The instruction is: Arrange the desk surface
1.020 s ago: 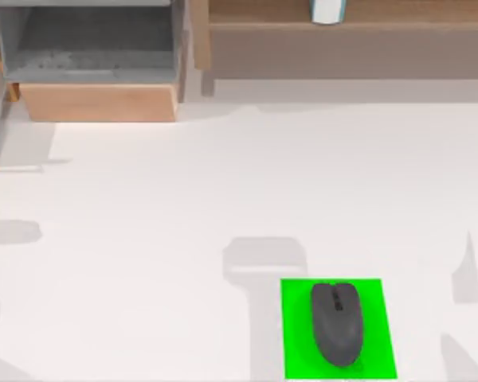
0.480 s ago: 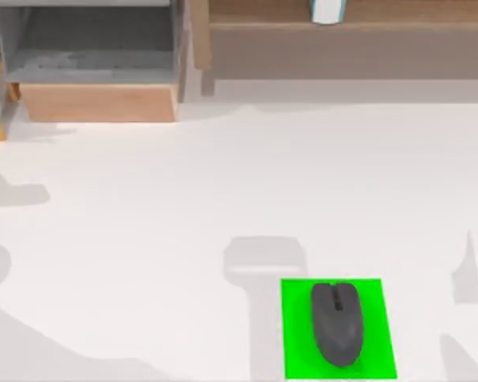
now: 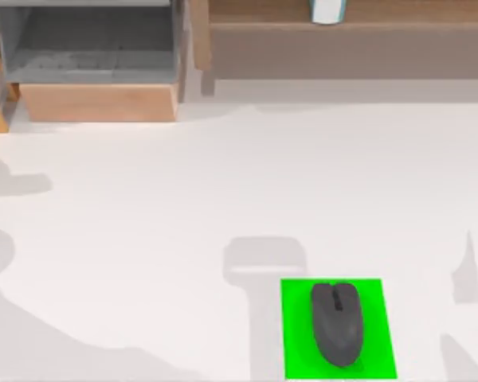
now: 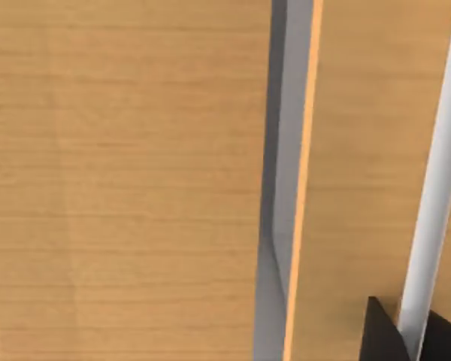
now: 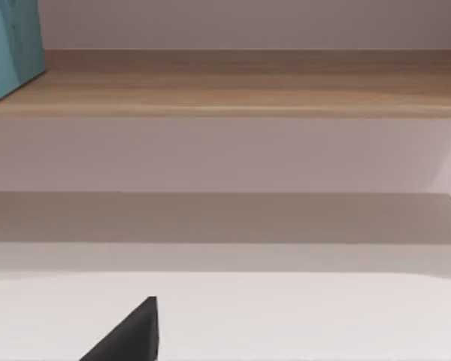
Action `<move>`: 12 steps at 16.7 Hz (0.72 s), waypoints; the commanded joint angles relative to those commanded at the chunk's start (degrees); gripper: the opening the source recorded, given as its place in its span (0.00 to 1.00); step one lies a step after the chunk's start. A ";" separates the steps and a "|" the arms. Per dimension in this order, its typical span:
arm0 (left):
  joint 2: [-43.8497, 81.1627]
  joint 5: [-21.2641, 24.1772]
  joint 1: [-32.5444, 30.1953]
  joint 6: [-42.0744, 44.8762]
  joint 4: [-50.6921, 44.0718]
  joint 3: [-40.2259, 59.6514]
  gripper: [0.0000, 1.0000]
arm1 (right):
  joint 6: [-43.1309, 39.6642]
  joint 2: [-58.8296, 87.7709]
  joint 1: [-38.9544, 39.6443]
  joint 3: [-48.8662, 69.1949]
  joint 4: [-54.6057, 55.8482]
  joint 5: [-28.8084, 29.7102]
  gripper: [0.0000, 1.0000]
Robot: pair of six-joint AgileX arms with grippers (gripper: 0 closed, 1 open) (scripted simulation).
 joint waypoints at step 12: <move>6.66 -3.50 -3.56 -0.25 -7.82 15.33 0.00 | 0.00 0.00 0.00 0.00 0.00 0.00 1.00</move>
